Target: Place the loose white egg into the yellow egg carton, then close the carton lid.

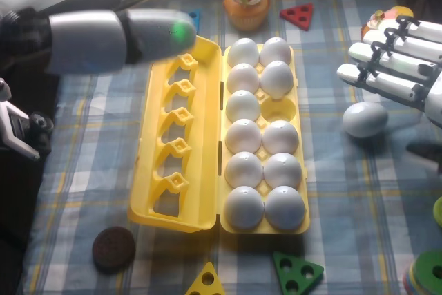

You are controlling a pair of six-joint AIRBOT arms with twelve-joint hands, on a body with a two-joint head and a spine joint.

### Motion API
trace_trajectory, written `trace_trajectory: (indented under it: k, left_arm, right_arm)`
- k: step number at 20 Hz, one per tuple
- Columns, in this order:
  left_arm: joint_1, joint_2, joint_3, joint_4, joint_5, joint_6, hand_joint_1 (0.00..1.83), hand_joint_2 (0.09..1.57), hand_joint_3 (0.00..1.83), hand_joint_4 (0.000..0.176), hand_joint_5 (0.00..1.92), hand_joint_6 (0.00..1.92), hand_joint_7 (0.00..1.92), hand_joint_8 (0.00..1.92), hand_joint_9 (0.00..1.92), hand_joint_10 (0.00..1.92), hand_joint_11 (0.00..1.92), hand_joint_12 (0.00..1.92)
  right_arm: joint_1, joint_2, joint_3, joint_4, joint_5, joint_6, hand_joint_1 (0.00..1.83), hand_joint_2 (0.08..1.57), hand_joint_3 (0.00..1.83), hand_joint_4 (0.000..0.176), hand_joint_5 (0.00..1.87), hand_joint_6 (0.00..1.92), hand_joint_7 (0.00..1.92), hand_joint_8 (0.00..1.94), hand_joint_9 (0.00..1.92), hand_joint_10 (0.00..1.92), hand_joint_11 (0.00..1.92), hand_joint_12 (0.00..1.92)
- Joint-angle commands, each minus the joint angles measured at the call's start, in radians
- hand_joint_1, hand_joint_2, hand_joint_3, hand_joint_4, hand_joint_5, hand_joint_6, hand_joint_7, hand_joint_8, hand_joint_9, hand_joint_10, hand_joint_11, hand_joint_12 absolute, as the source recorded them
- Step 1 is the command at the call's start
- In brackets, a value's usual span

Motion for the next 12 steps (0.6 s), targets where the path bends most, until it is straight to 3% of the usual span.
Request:
trace_trajectory:
  k: [1,4,6,7,9,10,11,12]
  left_arm:
    - [-0.001,0.007,0.000,-0.047,-0.125,-0.005,0.41,1.36,0.00,0.011,0.04,0.01,0.00,0.00,0.01,0.00,0.00,0.70]
    - [0.014,0.015,-0.001,-0.070,-0.138,-0.002,0.48,1.32,0.00,0.014,0.05,0.00,0.01,0.00,0.04,0.01,0.00,0.84]
    - [0.009,0.012,-0.001,-0.070,-0.135,-0.001,0.44,1.33,0.00,0.019,0.00,0.00,0.00,0.00,0.00,0.00,0.00,0.50]
    - [0.009,0.012,-0.001,-0.070,-0.136,-0.001,0.45,1.32,0.00,0.005,0.03,0.01,0.00,0.00,0.01,0.00,0.00,0.68]
    - [0.017,0.014,-0.001,-0.081,-0.143,0.003,0.42,1.33,0.00,0.000,0.04,0.00,0.00,0.00,0.00,0.00,0.00,0.76]
    - [0.019,0.014,-0.001,-0.084,-0.144,0.004,0.36,1.34,0.00,0.018,0.01,0.00,0.00,0.00,0.00,0.00,0.00,0.57]
    - [0.020,0.015,-0.001,-0.087,-0.145,0.005,0.37,1.34,0.00,0.014,0.01,0.00,0.00,0.00,0.00,0.00,0.00,0.42]
    - [0.020,0.015,-0.001,-0.089,-0.145,0.006,0.36,1.34,0.00,0.008,0.02,0.00,0.00,0.00,0.00,0.00,0.00,0.39]
  right_arm:
    - [0.017,0.005,-0.001,-0.006,0.116,-0.004,0.76,1.26,0.04,0.000,0.00,0.00,0.04,0.01,0.03,0.02,0.00,0.01]
    - [0.017,0.010,-0.004,-0.006,0.117,-0.004,0.73,1.27,0.03,0.000,0.00,0.00,0.05,0.01,0.02,0.01,0.00,0.01]
    - [0.019,0.004,0.004,-0.006,0.108,-0.004,0.75,1.29,0.00,0.000,0.00,0.00,0.06,0.00,0.03,0.01,0.00,0.26]
    - [0.025,-0.003,0.010,-0.006,0.100,-0.004,0.78,1.28,0.00,0.000,0.00,0.00,0.08,0.00,0.04,0.02,0.00,0.37]
    - [0.061,-0.046,0.047,-0.006,0.040,-0.004,0.78,1.28,0.00,0.000,0.00,0.00,0.09,0.00,0.05,0.03,0.00,0.51]
    - [0.071,-0.058,0.057,-0.006,0.023,-0.004,0.77,1.28,0.00,0.000,0.01,0.01,0.10,0.01,0.08,0.06,0.00,0.97]
    - [0.083,-0.076,0.071,-0.006,0.002,-0.004,0.78,1.27,0.00,0.000,0.03,0.01,0.10,0.00,0.06,0.07,0.00,1.11]
    - [0.092,-0.091,0.084,-0.005,-0.015,-0.004,0.80,1.27,0.00,0.000,0.04,0.02,0.10,0.00,0.04,0.08,0.00,1.03]
